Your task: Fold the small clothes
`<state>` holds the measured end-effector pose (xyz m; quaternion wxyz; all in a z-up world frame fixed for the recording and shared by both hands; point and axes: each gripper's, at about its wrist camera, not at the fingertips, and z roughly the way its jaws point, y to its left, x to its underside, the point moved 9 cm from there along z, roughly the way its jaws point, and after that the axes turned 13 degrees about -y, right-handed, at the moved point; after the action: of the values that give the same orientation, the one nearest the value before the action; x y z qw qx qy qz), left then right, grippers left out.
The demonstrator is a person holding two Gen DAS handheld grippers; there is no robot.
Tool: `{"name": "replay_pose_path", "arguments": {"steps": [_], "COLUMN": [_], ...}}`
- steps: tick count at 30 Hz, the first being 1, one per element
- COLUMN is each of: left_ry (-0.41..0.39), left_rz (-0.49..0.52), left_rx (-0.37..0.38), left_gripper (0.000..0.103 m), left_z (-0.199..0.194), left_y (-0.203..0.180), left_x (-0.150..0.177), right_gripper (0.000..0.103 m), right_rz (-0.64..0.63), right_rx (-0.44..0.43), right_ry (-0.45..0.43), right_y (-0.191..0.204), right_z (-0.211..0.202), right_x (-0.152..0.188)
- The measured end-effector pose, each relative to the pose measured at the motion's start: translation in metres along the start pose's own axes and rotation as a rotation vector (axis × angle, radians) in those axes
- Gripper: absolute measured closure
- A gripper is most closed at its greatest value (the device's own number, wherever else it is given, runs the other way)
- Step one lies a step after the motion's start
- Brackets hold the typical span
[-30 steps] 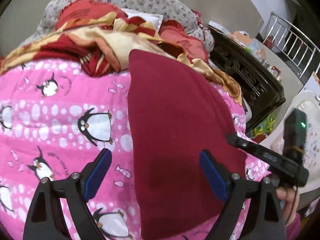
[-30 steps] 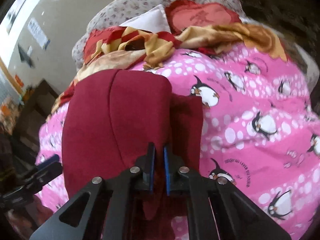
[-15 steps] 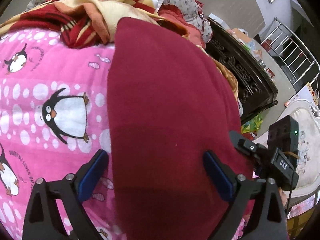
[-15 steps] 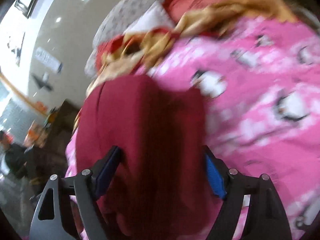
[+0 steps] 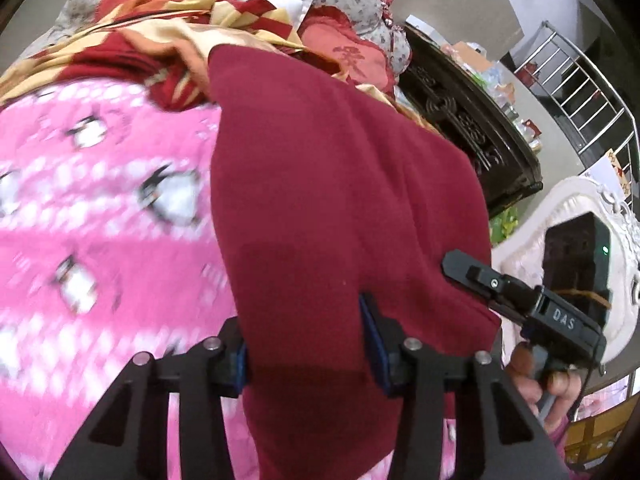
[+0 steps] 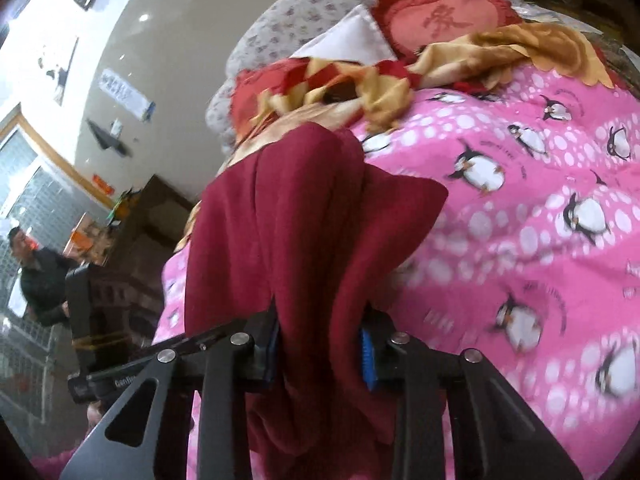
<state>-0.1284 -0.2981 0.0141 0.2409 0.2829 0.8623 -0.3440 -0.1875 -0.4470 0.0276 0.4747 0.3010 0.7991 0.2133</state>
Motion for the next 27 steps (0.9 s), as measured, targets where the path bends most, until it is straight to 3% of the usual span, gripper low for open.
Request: {"name": "replay_pose_path", "arguments": {"steps": [5,7,8,9,10,12,15,19,21,23,24,27], "left_ry": [0.079,0.127,0.141,0.122,0.081,0.027,-0.061,-0.081,-0.097,-0.123,-0.132,-0.152], "left_rz": [-0.005,-0.007,0.002,0.004,0.006,0.047,0.093,0.135,0.156,0.184,0.190,0.202], "left_rx": [-0.050,-0.103,-0.151,-0.165,-0.171,-0.214,-0.247,-0.302,-0.333,-0.355,-0.361,-0.375], "left_gripper": [0.051,0.049,0.043,0.040,0.037,0.033,0.022,0.020,0.020,0.020,0.020,0.020], "left_z": [-0.036,-0.029,-0.023,-0.023,-0.029,-0.043,-0.059,-0.062,-0.063,-0.067,-0.068,-0.074], "left_y": [0.024,0.042,0.053,0.056,0.057,0.056,0.053,0.053,0.053,0.053,0.053,0.048], "left_x": [0.056,0.080,0.092,0.093,0.091,0.082,0.072,0.076,0.077,0.079,0.080,0.076], "right_gripper": [0.073,0.068,0.068,0.066,0.061,0.061,0.061,0.079,0.086,0.090,0.097,0.098], "right_rz": [0.046,0.022,-0.022,-0.078,-0.118,-0.228,-0.391,-0.468,-0.509,-0.548,-0.565,-0.514], "right_rx": [-0.024,0.043,0.117,0.184,0.202,0.234,0.204,0.096,0.123,0.217,0.259,0.250], "right_ry": [0.129,0.173,0.209,0.226,0.207,0.146,0.072,0.060,0.114,0.173,0.174,0.142], "right_y": [0.015,0.002,-0.008,-0.016,-0.014,0.007,0.050,0.092,0.085,0.055,0.041,0.034], "right_z": [-0.007,0.007,0.016,0.020,0.019,0.002,-0.020,-0.031,-0.020,-0.010,-0.007,-0.011], "right_x": [0.055,0.081,0.095,0.103,0.103,0.092,0.078,0.096,0.118,0.143,0.149,0.142]}}
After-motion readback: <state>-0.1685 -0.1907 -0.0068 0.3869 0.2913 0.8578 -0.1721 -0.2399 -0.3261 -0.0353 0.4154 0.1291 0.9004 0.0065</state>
